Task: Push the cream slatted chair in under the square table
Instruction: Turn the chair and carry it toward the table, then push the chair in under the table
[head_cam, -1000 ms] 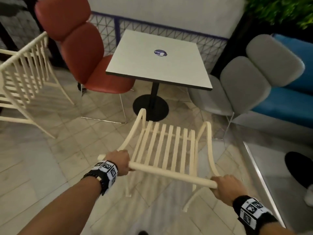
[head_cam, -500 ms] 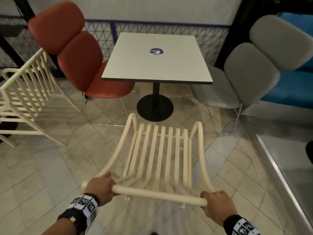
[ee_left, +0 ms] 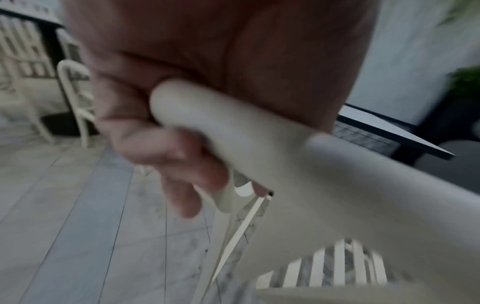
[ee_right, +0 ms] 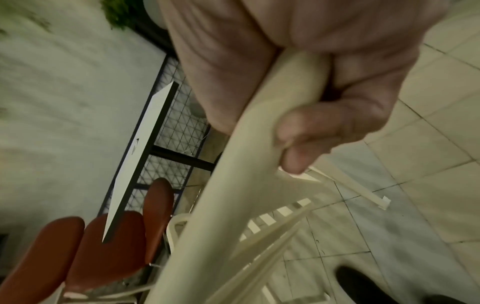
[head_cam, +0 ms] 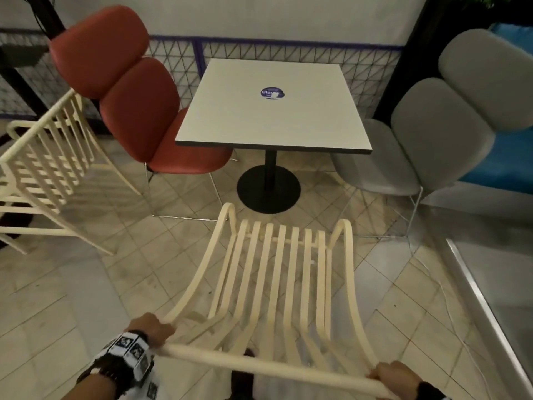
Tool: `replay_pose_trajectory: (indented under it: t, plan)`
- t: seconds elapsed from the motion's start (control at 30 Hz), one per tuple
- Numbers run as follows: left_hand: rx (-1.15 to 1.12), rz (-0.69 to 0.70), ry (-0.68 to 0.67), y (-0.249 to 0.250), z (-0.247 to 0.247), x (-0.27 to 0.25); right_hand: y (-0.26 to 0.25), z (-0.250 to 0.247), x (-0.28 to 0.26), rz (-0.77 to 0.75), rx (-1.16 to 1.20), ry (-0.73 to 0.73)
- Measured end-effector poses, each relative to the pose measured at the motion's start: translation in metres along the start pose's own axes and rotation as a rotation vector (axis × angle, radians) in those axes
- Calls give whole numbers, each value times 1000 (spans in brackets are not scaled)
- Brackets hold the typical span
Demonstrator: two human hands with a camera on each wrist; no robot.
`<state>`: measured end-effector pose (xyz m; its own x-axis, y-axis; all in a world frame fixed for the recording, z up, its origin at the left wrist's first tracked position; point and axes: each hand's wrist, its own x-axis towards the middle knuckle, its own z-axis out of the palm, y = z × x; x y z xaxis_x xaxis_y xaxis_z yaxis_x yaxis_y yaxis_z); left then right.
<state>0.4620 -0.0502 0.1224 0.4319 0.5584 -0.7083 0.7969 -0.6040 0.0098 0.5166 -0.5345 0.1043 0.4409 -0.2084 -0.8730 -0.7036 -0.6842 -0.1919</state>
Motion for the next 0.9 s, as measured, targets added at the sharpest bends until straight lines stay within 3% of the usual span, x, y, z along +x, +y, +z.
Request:
replay_pose_trajectory:
  t: [0.07, 0.13, 0.17, 0.23, 0.43, 0.9]
  plan:
    - [58, -4, 4, 4, -5, 4, -4, -2, -5, 19, -39, -7]
    - [34, -8, 0, 15, -13, 9, -20, -9, -12, 48, 120, -34]
    - [4, -67, -94, 33, -15, 79, -69, -27, 43, 113, 86, -26]
    - [-11, -19, -93, 54, -39, 77, -89, -41, 34, 106, 261, 23]
    - [-35, 38, -17, 100, -98, 98, -141, -64, 47, 13, 367, 49]
    - [-148, 77, 17, 201, -191, 206, -309, -126, 139, -12, 310, 45]
